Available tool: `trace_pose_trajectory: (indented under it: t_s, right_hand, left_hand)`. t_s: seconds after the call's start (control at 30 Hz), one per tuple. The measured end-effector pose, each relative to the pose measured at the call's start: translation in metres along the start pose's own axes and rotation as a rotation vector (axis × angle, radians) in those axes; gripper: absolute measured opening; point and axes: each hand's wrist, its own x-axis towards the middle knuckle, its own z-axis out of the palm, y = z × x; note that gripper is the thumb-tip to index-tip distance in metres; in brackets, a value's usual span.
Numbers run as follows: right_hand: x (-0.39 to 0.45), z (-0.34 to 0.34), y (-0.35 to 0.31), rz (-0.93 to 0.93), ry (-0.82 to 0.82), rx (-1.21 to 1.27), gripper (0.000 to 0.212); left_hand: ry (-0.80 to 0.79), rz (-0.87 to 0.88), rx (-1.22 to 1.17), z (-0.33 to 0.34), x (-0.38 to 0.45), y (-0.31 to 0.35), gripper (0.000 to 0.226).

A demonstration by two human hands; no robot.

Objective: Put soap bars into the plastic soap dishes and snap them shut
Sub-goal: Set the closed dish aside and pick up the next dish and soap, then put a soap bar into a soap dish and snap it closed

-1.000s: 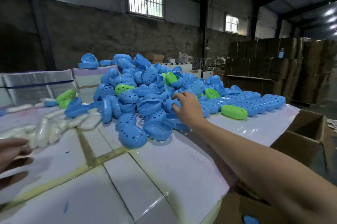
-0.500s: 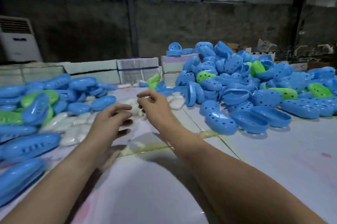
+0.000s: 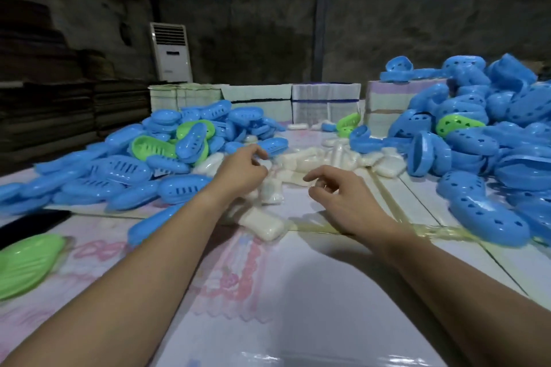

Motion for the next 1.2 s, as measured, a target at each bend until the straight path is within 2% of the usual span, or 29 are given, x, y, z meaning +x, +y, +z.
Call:
trace_pose_trajectory:
  t_s: [0.1,0.2,0.27,0.3,0.37,0.5,0.57,0.67,0.73,0.83,0.87,1.0,1.1,1.2]
  right_hand:
    - [0.0,0.0,0.002,-0.045,-0.037,-0.01,0.021]
    - [0.001,0.0,0.003,-0.067,-0.06,-0.021,0.021]
    - [0.001,0.001,0.003,-0.074,-0.087,-0.033,0.022]
    - [0.002,0.002,0.003,-0.075,-0.099,-0.038,0.023]
    - [0.002,0.004,0.003,-0.073,-0.116,-0.045,0.024]
    - [0.003,0.0,0.003,-0.065,-0.104,-0.046,0.023]
    - [0.002,-0.002,0.003,-0.063,-0.084,-0.051,0.022]
    - [0.002,-0.005,0.002,-0.033,-0.053,-0.051,0.021]
    - [0.002,-0.006,0.001,-0.007,-0.045,-0.057,0.019]
    - [0.001,-0.01,0.003,0.028,-0.013,-0.054,0.019]
    - [0.001,-0.012,0.005,0.036,0.003,-0.066,0.02]
    - [0.004,-0.019,0.017,0.09,0.083,-0.078,0.023]
    - [0.008,-0.023,0.022,0.127,0.136,-0.127,0.025]
    - [0.009,-0.023,0.023,0.121,0.159,-0.149,0.024]
  left_hand:
    - [-0.047,-0.113,0.327,-0.034,0.025,-0.027,0.04]
    - [-0.12,-0.335,0.612,-0.064,0.036,-0.053,0.069]
    - [-0.171,-0.43,0.678,-0.079,0.035,-0.067,0.09]
    - [-0.187,-0.449,0.667,-0.083,0.034,-0.07,0.092]
    - [-0.144,-0.432,0.636,-0.087,0.029,-0.074,0.077]
    - [0.111,-0.323,0.659,-0.082,0.022,-0.067,0.017]
    - [0.201,-0.266,0.478,-0.079,0.024,-0.058,0.009]
    - [0.279,-0.225,-0.201,-0.067,0.023,-0.026,0.004]
    - [0.189,-0.275,-0.628,-0.051,0.019,0.0,0.009]
    - [-0.1,-0.47,-1.22,-0.024,0.007,0.033,0.014]
    - [-0.167,-0.526,-1.335,-0.015,0.002,0.04,0.016]
    - [-0.323,-0.625,-1.519,0.017,-0.023,0.05,0.037]
    - [-0.425,-0.588,-1.587,0.023,-0.031,0.053,0.055]
    - [-0.453,-0.535,-1.573,0.021,-0.031,0.055,0.061]
